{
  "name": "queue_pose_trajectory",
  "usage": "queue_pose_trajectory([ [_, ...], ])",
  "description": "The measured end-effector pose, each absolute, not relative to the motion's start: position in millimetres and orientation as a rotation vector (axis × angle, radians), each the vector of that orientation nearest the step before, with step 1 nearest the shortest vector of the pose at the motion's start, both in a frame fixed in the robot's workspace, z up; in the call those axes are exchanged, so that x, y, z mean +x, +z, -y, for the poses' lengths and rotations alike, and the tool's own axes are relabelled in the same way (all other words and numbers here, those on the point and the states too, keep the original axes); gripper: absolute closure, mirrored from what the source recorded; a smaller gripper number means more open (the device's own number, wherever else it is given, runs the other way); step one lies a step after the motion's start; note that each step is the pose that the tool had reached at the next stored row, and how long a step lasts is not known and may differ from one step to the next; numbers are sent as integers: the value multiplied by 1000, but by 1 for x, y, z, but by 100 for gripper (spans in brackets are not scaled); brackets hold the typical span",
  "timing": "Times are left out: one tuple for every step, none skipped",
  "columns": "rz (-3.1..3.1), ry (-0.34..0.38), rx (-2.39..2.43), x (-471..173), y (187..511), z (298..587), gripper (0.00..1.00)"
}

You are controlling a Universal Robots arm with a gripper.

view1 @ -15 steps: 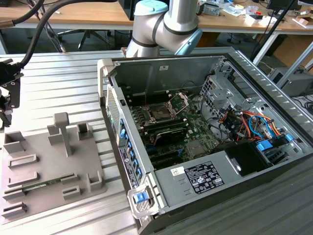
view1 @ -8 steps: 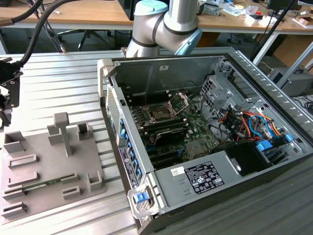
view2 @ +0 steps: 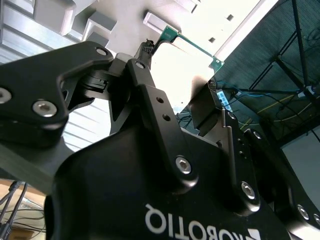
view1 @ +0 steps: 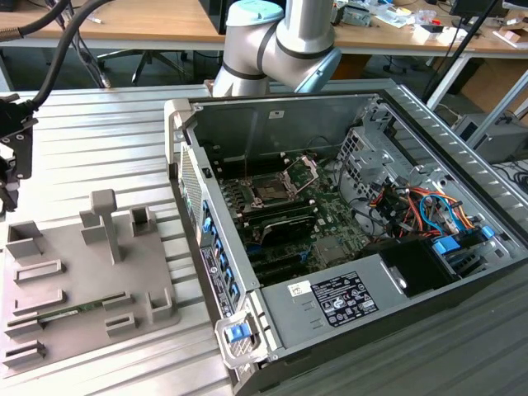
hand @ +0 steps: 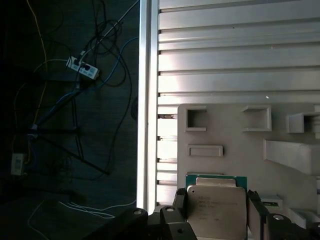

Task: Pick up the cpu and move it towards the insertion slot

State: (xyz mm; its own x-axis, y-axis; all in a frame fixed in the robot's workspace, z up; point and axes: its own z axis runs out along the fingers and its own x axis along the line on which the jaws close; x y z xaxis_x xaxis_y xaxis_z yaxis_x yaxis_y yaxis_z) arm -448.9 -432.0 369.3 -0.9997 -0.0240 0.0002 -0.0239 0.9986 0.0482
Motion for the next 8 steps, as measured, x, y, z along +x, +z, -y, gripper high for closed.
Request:
queue_pose_trajectory([
  [3140,-76,38,-449,369,432,45],
  [3140,-76,38,-449,370,432,45],
  [3140,-76,38,-449,370,432,45],
  [3140,-76,38,-449,371,432,45],
  [3140,-76,38,-449,371,432,45],
  [3140,-76,38,-449,372,432,45],
  [3140,-76,38,-449,372,432,45],
  [3140,-76,38,-449,372,432,45],
])
